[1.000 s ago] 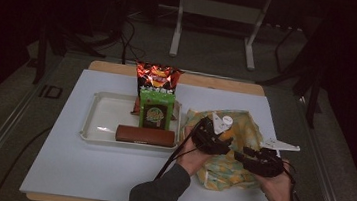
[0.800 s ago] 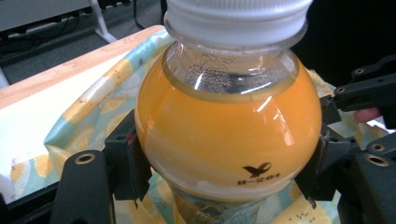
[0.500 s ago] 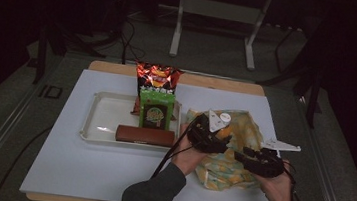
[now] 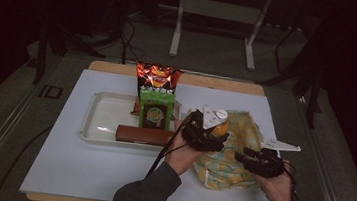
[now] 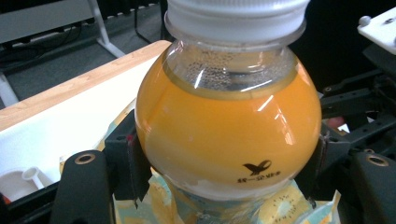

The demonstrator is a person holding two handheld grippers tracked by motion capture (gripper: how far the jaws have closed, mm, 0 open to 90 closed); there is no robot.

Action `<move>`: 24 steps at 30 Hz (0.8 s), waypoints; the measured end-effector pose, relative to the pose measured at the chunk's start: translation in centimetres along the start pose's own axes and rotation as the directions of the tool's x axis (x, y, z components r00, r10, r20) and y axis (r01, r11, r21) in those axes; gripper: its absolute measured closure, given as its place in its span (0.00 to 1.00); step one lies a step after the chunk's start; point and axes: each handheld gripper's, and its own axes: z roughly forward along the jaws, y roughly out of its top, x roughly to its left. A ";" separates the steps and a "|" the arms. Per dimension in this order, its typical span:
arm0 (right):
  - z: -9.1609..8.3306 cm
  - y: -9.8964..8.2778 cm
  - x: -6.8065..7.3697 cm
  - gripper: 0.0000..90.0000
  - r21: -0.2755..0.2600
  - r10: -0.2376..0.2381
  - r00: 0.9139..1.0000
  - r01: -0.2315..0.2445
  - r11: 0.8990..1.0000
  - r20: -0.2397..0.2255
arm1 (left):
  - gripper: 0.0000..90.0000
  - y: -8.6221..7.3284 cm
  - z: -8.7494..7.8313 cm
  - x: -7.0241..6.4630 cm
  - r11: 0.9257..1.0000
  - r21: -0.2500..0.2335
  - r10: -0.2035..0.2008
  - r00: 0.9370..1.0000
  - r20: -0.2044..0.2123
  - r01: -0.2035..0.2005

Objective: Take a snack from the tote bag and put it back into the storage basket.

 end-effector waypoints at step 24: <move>0.0 -0.1 -0.2 0.58 0.000 0.002 1.000 -0.002 1.000 0.006 | 0.34 -0.6 -3.3 1.7 1.000 -0.012 -0.005 0.999 -0.033 0.005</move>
